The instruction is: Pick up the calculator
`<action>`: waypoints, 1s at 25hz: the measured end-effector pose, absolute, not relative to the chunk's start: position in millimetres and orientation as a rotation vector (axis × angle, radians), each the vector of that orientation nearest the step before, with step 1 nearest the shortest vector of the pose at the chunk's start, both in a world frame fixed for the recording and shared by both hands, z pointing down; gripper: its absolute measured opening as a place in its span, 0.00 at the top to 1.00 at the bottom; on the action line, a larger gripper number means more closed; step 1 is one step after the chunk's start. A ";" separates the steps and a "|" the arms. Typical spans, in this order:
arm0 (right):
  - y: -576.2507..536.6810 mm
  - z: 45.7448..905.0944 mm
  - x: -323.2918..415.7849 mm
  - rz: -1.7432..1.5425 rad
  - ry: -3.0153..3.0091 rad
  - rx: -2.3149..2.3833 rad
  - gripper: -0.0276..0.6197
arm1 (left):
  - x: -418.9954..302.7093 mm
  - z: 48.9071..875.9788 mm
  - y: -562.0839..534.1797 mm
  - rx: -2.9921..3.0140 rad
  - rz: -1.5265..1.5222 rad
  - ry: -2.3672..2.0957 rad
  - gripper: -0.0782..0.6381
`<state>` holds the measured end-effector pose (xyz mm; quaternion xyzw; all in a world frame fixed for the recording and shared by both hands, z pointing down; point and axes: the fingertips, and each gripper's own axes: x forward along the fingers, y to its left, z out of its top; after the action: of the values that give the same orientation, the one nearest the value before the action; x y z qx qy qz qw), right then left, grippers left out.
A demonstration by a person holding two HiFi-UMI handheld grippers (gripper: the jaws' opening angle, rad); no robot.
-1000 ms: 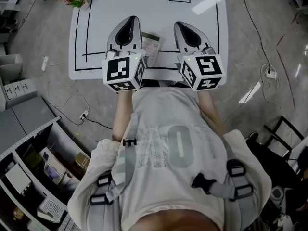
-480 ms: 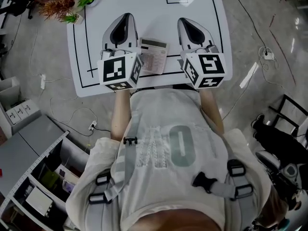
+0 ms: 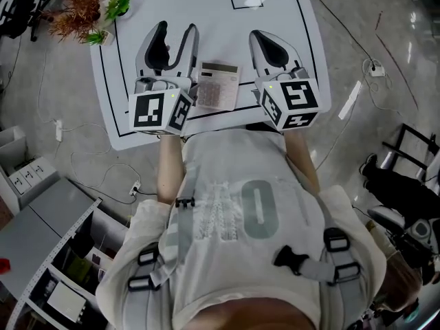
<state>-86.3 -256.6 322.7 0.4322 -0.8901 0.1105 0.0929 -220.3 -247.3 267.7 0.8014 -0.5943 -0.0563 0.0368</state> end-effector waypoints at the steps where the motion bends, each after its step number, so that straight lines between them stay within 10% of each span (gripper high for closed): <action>1: -256.8 322.8 -85.8 0.331 -2.640 1.285 0.95 | -220.6 262.6 -247.6 2.475 -0.198 -1.817 0.52; 6: -255.8 324.9 -84.1 0.350 -2.627 1.307 0.95 | -224.7 253.3 -251.9 2.525 -0.216 -1.827 0.27; 25: -239.1 352.6 -78.4 0.493 -2.555 1.328 0.95 | -152.7 416.0 -252.3 2.552 0.424 -0.600 0.27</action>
<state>-78.4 -239.1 352.6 0.4517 -0.8694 0.1677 0.1098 -152.7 -252.3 416.0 0.9327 -0.2194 0.1551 0.2405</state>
